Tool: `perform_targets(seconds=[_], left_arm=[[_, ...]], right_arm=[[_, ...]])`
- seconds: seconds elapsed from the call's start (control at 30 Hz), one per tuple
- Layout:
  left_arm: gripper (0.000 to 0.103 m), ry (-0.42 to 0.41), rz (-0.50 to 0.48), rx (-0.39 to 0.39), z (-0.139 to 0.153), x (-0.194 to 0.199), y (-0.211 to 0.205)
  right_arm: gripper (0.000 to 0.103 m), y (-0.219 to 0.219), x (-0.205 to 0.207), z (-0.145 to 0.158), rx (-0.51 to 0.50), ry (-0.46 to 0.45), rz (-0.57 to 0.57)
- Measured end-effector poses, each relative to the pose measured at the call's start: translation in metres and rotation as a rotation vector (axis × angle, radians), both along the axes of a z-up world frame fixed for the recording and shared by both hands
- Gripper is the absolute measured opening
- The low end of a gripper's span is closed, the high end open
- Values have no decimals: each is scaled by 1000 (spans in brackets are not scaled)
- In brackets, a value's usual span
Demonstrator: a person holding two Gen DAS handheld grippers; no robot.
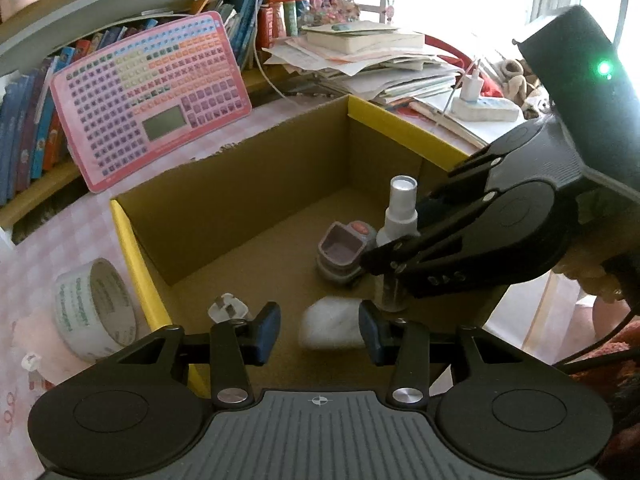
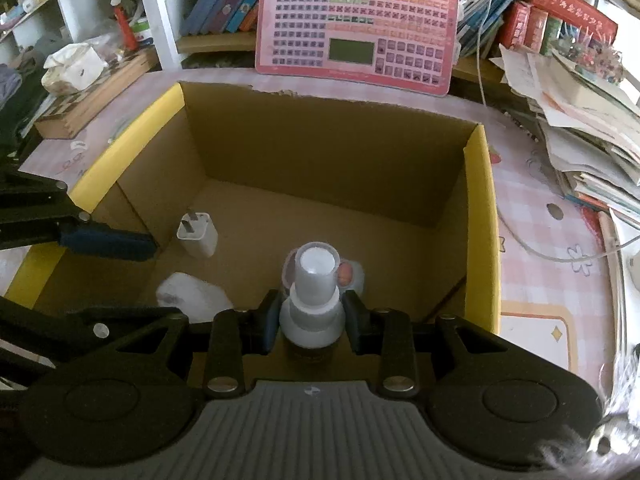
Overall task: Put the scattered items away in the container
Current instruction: 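Lower both tools into the box and open them to release the items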
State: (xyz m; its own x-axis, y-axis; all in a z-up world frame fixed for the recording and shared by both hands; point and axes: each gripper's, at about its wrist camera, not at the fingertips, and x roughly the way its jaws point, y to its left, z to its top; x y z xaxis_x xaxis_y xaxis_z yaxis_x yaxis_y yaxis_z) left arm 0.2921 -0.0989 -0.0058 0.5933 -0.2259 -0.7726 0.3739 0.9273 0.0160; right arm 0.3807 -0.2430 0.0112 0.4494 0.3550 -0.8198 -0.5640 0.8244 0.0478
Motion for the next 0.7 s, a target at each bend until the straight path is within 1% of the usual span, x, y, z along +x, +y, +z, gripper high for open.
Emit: perform_targets(seconds=[0.17, 0.23, 0.3, 0.43, 0.5, 0.7], left_arm=[[45, -12, 13, 10, 1, -3, 0], [46, -17, 18, 13, 2, -4, 0], [52, -25, 21, 20, 3, -6, -1], [59, -46, 22, 31, 7, -10, -3], [66, -62, 26, 39, 9, -13, -4], [74, -102, 35, 54, 17, -24, -6]], right_arm=[[33, 0, 2, 0, 8, 8, -2], [37, 0, 1, 2, 12, 6, -1], [43, 1, 1, 3, 15, 2, 2], [49, 1, -3, 4, 21, -5, 6], [53, 1, -4, 7, 26, -13, 6], [57, -3, -11, 19, 50, -46, -4]])
